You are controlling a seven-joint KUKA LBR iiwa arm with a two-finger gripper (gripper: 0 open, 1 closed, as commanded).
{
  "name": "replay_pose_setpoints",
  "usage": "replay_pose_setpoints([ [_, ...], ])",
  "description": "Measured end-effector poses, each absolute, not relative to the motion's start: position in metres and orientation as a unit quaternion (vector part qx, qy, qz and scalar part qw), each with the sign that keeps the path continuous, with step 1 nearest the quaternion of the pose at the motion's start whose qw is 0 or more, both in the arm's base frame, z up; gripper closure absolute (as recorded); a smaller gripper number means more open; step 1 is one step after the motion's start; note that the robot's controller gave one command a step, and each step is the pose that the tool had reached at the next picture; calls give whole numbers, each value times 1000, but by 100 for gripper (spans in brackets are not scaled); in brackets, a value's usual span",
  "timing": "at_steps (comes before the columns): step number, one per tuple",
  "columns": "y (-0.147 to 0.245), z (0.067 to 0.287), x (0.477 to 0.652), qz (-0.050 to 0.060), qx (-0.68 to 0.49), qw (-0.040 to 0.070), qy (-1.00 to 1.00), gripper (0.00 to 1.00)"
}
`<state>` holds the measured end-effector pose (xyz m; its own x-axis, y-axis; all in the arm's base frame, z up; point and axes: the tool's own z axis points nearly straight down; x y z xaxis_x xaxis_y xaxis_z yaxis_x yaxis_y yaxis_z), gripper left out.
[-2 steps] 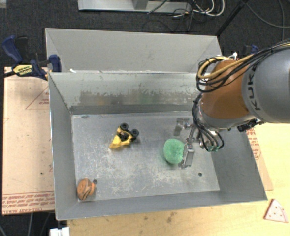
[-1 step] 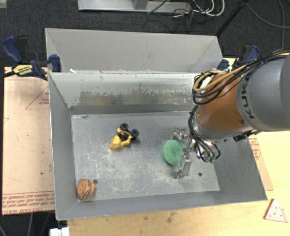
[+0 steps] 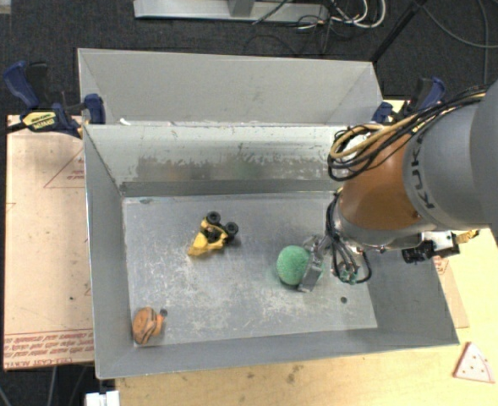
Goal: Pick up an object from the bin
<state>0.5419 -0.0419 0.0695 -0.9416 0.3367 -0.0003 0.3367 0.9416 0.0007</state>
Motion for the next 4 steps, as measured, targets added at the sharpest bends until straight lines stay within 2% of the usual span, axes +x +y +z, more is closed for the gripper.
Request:
replay_pose_setpoints([
  [2,-42,73,541,0,171,-2,985,100],
  [4,-42,100,540,0,171,-2,985,100],
])
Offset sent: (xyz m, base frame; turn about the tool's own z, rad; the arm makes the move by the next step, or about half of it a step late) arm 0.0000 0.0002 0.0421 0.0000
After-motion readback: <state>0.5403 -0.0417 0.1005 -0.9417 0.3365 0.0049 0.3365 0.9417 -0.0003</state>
